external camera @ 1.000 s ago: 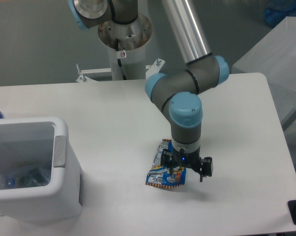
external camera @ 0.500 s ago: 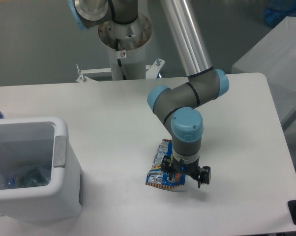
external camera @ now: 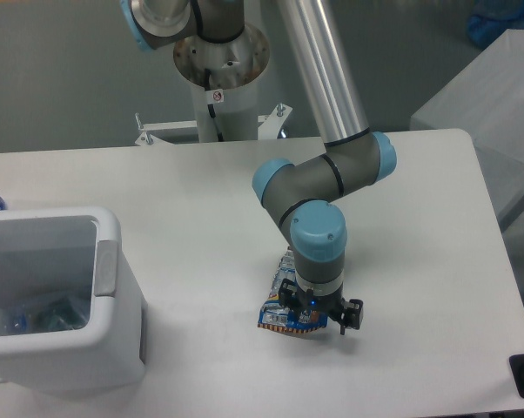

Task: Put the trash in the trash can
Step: 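Lower the gripper and pinch the edge of the wrapper, then lift the wrapper and carry it over the trash bin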

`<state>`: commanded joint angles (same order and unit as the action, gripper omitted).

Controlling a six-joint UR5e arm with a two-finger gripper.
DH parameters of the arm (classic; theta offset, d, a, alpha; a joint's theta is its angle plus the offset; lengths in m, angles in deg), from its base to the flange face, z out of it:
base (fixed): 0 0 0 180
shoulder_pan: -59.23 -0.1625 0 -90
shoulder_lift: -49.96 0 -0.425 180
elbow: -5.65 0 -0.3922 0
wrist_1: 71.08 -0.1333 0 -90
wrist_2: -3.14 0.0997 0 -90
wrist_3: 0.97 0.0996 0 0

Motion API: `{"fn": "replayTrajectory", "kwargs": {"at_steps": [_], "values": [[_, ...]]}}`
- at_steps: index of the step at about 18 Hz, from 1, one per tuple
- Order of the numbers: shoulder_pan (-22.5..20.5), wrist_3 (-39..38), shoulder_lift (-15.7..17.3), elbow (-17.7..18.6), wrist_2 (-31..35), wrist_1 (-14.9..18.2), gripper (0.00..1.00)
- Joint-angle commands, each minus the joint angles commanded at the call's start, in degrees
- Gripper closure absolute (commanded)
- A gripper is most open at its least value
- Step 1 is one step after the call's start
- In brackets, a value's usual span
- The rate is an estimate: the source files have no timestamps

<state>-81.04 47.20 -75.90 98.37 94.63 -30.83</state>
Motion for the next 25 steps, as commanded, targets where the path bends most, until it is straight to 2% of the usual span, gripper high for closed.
{"fn": "replayTrajectory", "kwargs": {"at_steps": [5, 6, 7, 11, 15, 17, 20, 25], "values": [[0.1, 0.0, 0.3, 0.3, 0.0, 0.1, 0.9], [0.1, 0.1, 0.4, 0.7, 0.0, 0.1, 0.91], [0.1, 0.2, 0.5, 1.1, -0.1, 0.1, 0.97], [-0.1, 0.2, 1.5, 1.1, -0.5, 0.3, 1.0], [-1.0, -0.9, 4.6, 0.2, -2.4, 0.3, 1.0], [-1.9, -7.0, 8.4, -0.7, -8.6, 0.3, 0.99], [-4.0, -19.9, 11.9, -4.3, -21.9, 0.3, 0.99], [-2.0, -33.4, 16.7, -10.0, -28.9, 0.1, 0.99]]}}
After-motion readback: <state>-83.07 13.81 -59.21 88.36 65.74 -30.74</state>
